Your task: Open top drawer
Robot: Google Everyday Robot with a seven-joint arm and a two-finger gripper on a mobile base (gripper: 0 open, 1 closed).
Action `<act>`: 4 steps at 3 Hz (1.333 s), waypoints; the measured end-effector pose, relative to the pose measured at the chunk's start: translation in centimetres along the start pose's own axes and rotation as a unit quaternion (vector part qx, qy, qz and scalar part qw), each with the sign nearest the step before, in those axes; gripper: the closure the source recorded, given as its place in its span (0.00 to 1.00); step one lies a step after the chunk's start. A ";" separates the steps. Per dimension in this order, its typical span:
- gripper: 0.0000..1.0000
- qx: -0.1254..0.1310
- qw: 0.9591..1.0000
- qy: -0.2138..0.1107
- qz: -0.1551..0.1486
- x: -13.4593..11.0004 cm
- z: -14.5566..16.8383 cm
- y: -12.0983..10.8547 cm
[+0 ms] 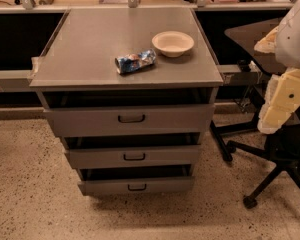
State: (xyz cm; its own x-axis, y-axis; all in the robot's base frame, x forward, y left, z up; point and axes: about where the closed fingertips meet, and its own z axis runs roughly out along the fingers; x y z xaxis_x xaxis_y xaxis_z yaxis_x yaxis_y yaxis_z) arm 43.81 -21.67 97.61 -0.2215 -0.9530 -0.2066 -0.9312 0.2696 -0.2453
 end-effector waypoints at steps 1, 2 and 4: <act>0.00 0.000 1.000 0.000 0.000 0.0 0.0 0.0; 0.00 -0.008 0.999 -0.007 -0.031 -0.5 4.2 -0.4; 0.00 -0.044 0.997 -0.009 -0.067 0.4 18.6 1.3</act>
Offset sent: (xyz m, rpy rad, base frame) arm 0.0347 0.0209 -0.0693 -0.0043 0.0120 0.1489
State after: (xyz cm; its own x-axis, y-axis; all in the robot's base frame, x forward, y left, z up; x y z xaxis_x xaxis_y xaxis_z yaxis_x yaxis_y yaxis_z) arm 47.87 -19.12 79.64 -0.0888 -0.9768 -0.1951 -0.9740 0.1262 -0.1883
